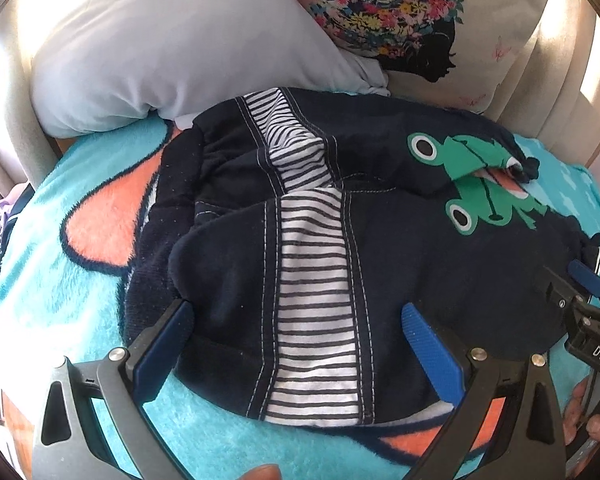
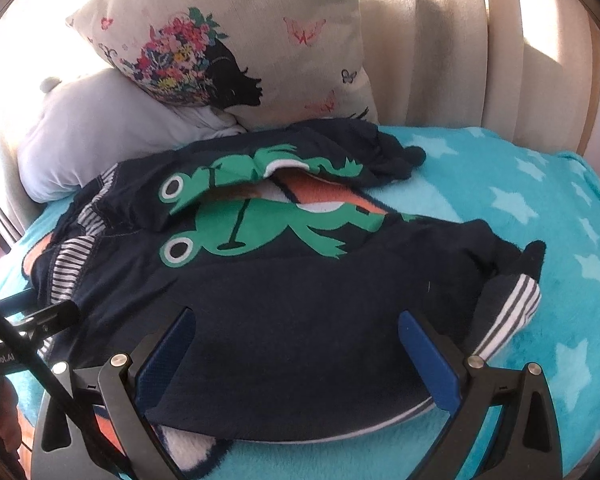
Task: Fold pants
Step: 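Position both grippers open over the waistband of the navy frog pants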
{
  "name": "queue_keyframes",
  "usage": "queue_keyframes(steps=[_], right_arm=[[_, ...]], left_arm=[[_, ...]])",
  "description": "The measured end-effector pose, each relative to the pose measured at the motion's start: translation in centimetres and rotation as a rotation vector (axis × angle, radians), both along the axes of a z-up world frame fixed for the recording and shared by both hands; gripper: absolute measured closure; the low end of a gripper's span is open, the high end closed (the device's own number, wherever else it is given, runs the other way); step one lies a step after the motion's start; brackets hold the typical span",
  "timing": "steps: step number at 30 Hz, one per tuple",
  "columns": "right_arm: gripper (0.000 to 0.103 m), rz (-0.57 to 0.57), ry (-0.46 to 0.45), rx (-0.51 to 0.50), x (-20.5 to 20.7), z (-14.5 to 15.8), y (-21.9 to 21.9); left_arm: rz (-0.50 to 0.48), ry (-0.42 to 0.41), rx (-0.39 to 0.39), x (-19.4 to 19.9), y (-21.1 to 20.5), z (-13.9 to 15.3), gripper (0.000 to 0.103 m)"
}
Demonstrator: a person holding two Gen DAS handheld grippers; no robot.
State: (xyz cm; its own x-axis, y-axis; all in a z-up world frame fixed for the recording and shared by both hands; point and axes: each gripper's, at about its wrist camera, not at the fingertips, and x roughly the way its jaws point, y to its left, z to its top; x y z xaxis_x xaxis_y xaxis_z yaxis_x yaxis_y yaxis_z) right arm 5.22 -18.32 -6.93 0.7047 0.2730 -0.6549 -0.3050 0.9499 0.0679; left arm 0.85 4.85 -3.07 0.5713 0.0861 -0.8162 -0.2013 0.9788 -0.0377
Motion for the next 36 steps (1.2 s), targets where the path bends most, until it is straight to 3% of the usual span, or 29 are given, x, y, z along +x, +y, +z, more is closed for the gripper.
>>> queue_keyframes(steps=[18,36], right_arm=[[0.000,-0.008,0.035,-0.018,0.8,-0.5,0.2],[0.000,-0.016,0.073,-0.040,1.3,-0.8,0.4]], left_arm=[[-0.012,0.041,0.047,1.1,-0.6,-1.0,0.000],[-0.024,-0.005,0.074,-0.4,-1.2,-1.2,0.000]])
